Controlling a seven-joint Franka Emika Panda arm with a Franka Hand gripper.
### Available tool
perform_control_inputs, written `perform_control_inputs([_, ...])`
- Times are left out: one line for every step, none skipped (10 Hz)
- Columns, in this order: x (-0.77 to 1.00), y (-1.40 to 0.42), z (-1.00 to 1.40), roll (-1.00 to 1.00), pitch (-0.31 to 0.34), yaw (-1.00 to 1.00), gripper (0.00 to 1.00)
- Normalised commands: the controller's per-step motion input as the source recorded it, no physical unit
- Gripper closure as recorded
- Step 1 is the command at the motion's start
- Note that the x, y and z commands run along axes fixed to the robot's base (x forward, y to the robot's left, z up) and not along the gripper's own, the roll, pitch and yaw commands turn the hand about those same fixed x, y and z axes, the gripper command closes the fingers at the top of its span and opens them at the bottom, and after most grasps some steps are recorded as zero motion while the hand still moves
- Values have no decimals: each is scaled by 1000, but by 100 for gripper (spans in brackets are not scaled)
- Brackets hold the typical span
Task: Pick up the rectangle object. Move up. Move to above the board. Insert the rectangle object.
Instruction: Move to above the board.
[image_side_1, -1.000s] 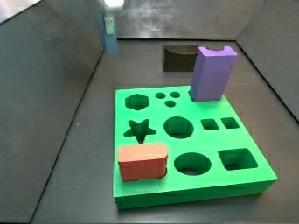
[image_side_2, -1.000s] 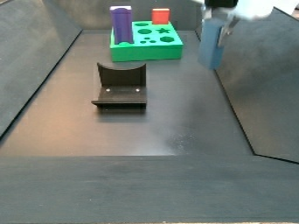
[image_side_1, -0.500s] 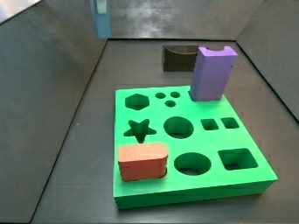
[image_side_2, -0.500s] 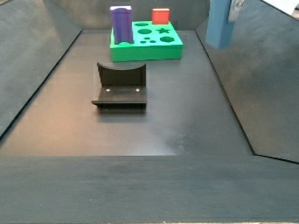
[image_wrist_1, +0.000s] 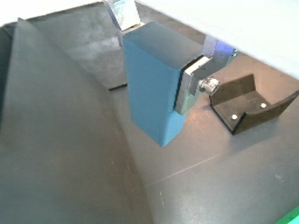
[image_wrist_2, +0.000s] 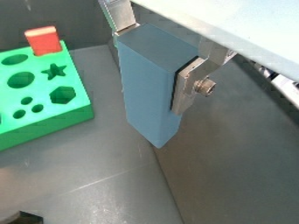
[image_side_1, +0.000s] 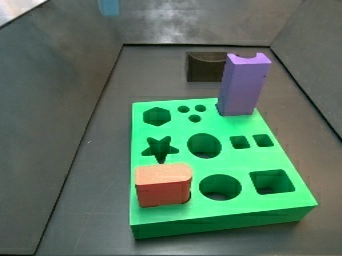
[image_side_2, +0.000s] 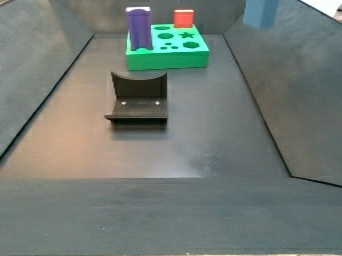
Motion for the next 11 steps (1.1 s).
perform_control_inputs([-28,-62,1000,17,78,25,100])
perform_control_inputs([-25,-60,1000,13,77,24,100])
perform_control_inputs([-13,-45,807,5,74,24,100])
perform_control_inputs([-8,-38,702,2,73,25,100])
perform_control_inputs([0,-29,497,-1,75,26,100])
perform_control_inputs([2,-25,339,-3,76,26,100])
perform_control_inputs([691,-1000,53,-4,0,1000,100])
perform_control_inputs([703,-1000,13,7,4,1000,100])
perform_control_inputs([739,-1000,9,12,18,1000,100])
perform_control_inputs([763,-1000,23,2,23,1000,100])
perform_control_inputs([745,-1000,21,9,21,1000,100])
